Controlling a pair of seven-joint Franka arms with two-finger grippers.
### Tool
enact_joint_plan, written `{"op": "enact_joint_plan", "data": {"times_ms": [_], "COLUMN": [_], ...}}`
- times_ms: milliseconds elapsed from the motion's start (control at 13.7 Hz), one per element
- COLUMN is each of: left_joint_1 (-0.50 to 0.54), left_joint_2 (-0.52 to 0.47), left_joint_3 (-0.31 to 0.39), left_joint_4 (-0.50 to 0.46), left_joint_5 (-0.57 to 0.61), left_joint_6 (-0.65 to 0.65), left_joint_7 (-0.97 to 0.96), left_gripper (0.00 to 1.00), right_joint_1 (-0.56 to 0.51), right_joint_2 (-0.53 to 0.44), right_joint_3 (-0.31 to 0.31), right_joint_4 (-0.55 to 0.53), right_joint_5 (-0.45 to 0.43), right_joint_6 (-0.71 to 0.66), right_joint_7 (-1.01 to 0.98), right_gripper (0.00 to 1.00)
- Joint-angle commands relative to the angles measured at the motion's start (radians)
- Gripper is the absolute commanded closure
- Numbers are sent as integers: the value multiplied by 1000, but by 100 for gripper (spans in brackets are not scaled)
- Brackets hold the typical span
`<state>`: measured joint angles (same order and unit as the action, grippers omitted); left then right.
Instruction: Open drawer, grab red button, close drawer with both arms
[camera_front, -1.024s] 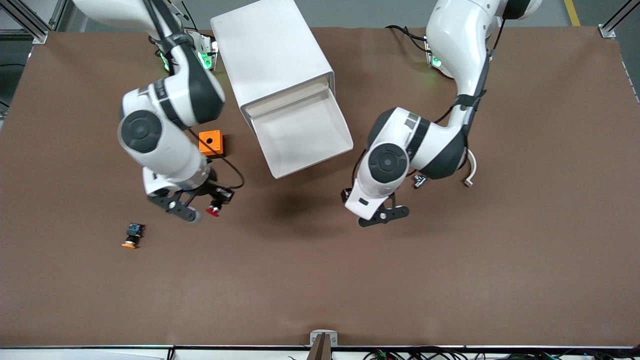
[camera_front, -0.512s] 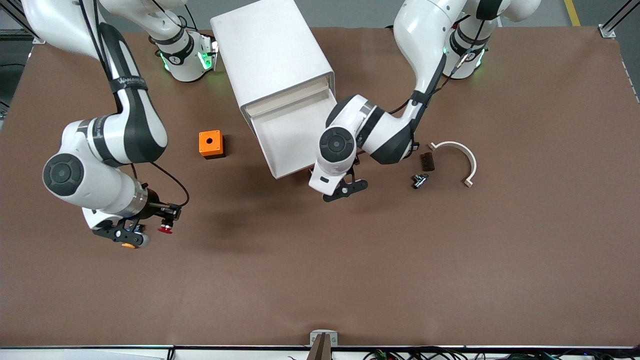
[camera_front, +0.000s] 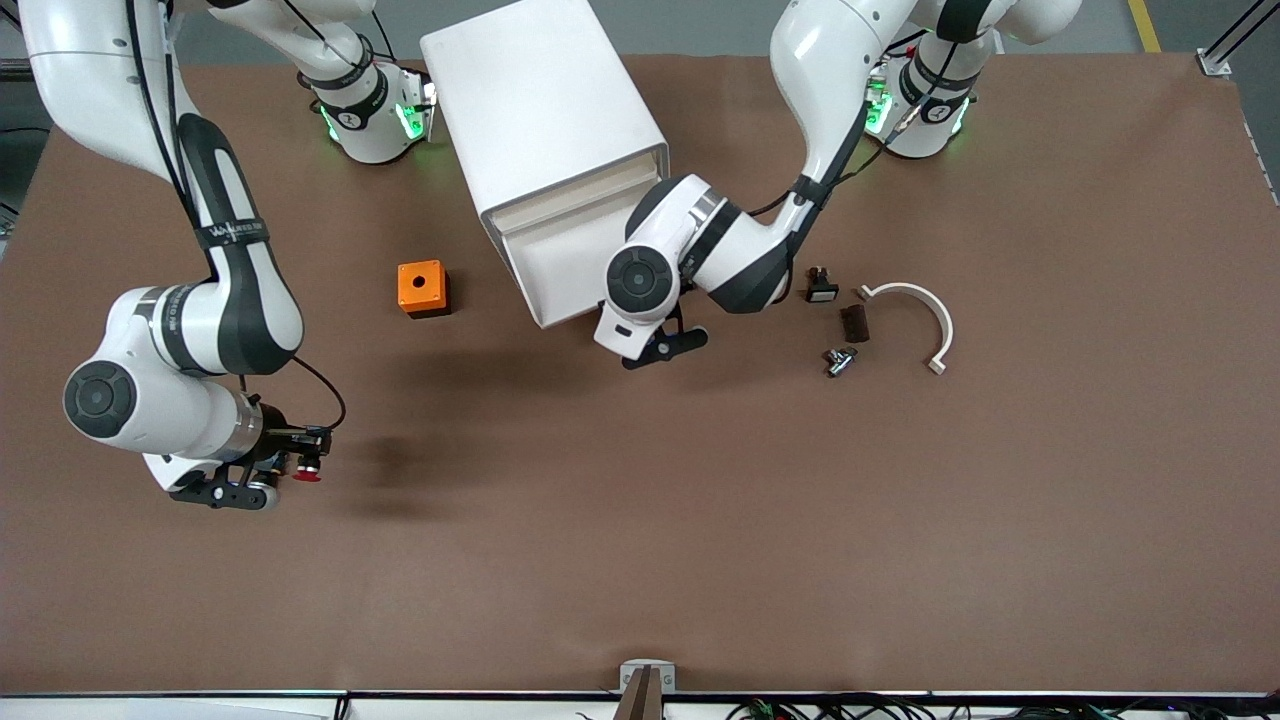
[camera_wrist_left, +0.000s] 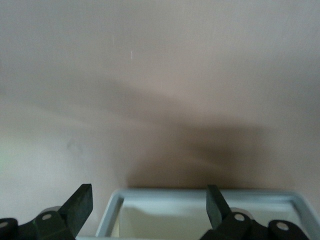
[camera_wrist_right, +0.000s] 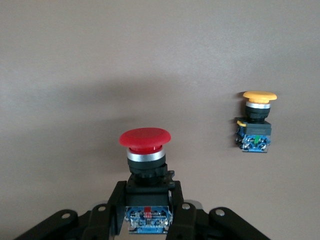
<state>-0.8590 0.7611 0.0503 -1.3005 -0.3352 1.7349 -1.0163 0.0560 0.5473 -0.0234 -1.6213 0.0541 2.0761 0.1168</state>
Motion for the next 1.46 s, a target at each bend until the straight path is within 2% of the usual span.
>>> {"op": "enact_joint_plan", "data": {"times_ms": [0,293,512,732,951,1024,1171,1317,1390], "left_joint_1": [3,2,2,11,70,93,130,144,149], "left_joint_2": [-20,-16,-14,-19,-26,-38,-74,-106,-114], "left_joint_3": [-50,-128,-144,-142,-87,-55,8,69,98], "left_joint_4": [-14,-14,-14,-11,0,7,18,20,20], "left_joint_5": [-44,-45,-60,-59,-35,-12,68,155,178], "left_joint_6": [-83,-109,-109,-109,-103,-100,-100,-97,-97], "left_joint_7": [-47,-158,-179,-193,-177,-173,-171,-168,-153], "left_gripper": [0,0,0,0,0,0,0,0,0], "right_joint_1": [-36,-62,-67,-73,-82,-82,-84,-90,-93], "right_joint_2": [29,94,134,166,191,191,188,177,169], "right_joint_3": [20,20,20,22,23,23,22,22,22], "right_joint_4": [0,3,6,6,9,11,17,34,40], "right_joint_5": [9,7,9,9,12,35,87,84,84], "right_joint_6": [41,150,199,226,239,237,234,230,228], "right_joint_7": [-54,-78,-77,-77,-72,-71,-77,-84,-110], "right_gripper": [99,99,98,95,83,73,38,1,0]}}
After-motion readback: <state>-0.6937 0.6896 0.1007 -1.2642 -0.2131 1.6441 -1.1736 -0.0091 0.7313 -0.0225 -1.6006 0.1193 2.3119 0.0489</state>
